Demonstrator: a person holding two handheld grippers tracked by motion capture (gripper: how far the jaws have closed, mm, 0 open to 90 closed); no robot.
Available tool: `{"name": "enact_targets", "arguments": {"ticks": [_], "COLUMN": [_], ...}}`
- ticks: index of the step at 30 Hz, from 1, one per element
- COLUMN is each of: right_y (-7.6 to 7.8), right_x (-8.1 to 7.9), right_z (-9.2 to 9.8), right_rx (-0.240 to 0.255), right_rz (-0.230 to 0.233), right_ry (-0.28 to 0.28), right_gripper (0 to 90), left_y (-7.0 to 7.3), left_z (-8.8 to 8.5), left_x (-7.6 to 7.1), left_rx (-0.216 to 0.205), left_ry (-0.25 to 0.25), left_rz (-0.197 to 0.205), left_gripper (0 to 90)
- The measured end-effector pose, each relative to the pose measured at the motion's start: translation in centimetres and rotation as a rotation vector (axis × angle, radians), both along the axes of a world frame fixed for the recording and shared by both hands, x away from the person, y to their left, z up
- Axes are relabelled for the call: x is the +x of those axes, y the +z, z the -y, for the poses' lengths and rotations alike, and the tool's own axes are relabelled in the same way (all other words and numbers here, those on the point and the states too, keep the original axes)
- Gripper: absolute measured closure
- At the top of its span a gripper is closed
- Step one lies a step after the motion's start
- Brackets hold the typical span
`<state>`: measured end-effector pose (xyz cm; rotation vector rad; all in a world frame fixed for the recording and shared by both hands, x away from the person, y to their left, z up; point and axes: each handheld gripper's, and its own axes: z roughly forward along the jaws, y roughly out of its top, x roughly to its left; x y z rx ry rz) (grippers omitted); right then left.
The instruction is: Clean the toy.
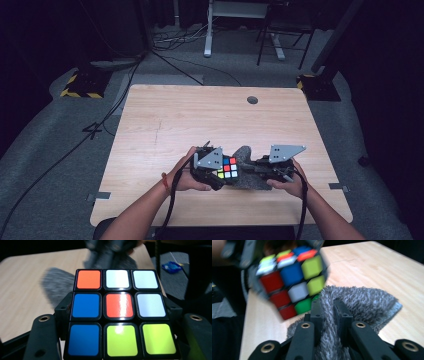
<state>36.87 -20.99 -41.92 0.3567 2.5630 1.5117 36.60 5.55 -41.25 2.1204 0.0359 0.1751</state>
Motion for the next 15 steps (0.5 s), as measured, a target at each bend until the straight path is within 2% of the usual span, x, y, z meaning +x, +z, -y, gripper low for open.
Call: {"name": "enact_targets", "arguments": {"ticks": [3, 5, 7, 8, 12, 15], "right_y": [0.1, 0.3, 0.5, 0.6, 1.4, 1.7], "right_x": [-0.4, -0.7, -0.9, -1.0, -1.4, -1.6], "right_z": [-0.4, -0.5, -0.6, -0.5, -0.1, 0.1], "right_rx": [-0.005, -0.002, 0.011, 0.014, 0.082, 0.118], "right_rz": [0.001, 0.008, 0.013, 0.016, 0.024, 0.036], "right_ry": [0.033, 0.048, 0.065, 0.068, 0.094, 0.104], "right_gripper": [80.2, 80.3, 80.4, 80.4, 80.4, 80.3], "left_y": [0.0, -0.3, -0.6, -0.8, -1.2, -1.4], "left_z": [-0.4, -0.3, -0.3, -0.2, 0.3, 0.7], "left_x": [0.4, 0.6, 0.8, 0.8, 0.7, 0.5], "left_rx": [-0.002, 0.037, 0.037, 0.060, 0.094, 0.098], "left_ry": [0.021, 0.031, 0.030, 0.029, 0.013, 0.004], "left_rz": [0.000, 0.018, 0.001, 0.009, 0.009, 0.005], "left_gripper": [33.6, 33.5, 33.5, 33.5, 33.5, 33.5]}}
